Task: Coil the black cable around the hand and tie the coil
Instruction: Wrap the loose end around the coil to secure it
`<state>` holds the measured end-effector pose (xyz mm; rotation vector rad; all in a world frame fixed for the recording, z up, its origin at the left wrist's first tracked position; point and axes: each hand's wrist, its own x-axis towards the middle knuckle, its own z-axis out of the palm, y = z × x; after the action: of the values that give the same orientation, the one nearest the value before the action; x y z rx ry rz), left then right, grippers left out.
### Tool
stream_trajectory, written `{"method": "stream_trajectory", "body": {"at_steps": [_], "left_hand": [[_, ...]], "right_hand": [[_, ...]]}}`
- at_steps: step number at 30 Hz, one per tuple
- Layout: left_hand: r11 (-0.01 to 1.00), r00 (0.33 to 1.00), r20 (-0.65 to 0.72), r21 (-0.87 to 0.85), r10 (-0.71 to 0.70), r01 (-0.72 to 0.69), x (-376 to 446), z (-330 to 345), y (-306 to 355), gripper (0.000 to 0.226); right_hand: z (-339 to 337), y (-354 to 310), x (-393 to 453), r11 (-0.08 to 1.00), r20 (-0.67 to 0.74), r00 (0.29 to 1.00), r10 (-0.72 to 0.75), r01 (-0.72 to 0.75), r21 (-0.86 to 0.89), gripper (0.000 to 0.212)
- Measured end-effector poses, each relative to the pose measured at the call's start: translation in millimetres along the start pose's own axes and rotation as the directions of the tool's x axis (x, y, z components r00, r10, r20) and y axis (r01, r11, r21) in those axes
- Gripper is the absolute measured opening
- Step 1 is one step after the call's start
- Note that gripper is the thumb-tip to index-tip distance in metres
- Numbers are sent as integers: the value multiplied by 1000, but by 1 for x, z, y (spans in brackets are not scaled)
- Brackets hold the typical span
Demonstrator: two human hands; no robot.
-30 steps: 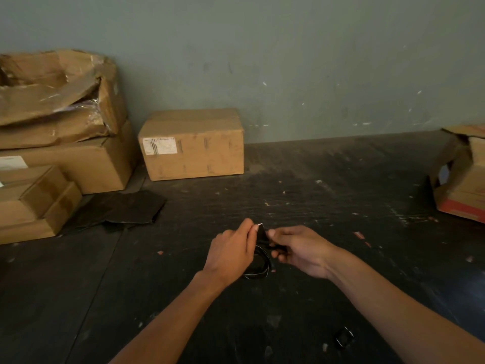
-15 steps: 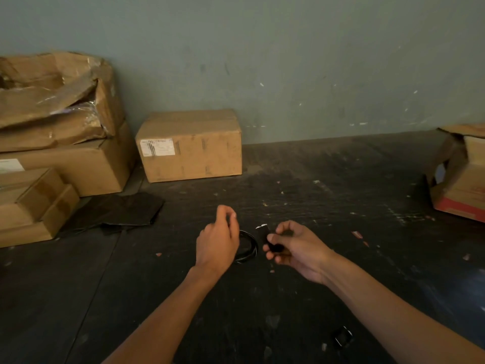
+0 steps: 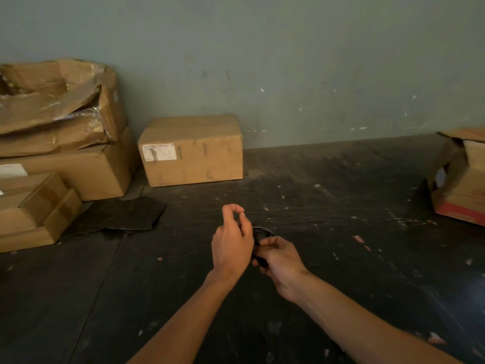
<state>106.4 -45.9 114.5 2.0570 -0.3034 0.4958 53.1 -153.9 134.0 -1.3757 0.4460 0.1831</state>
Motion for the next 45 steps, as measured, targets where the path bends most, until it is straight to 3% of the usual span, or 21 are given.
{"method": "stream_trajectory", "body": {"at_steps": [4, 9, 20, 27, 34, 39, 45], "left_hand": [[999, 999, 37, -26, -22, 23, -7, 9, 2, 14], [998, 997, 78, -49, -25, 29, -16, 16, 3, 9], [996, 992, 118, -86, 45, -35, -23, 17, -1, 11], [994, 994, 110, -110, 3, 9, -21, 15, -10, 13], [990, 992, 105, -121, -65, 78, -18, 18, -11, 8], [978, 964, 189, -59, -188, 202, -17, 20, -13, 22], [996, 983, 162, -2, -90, 92, -18, 20, -12, 20]], "right_hand": [[4, 7, 6, 990, -142, 989, 26, -6, 139, 14], [5, 9, 9, 956, -193, 973, 126, -67, 286, 12], [0, 14, 12, 959, -236, 939, 250, -206, 196, 16], [-5, 13, 13, 985, -278, 956, 97, -51, 166, 28], [-3, 19, 7, 987, -171, 983, -64, 88, 138, 28], [-7, 18, 6, 986, -129, 988, -83, 101, 135, 26], [-12, 17, 9, 993, -118, 988, -101, 107, 49, 26]]}}
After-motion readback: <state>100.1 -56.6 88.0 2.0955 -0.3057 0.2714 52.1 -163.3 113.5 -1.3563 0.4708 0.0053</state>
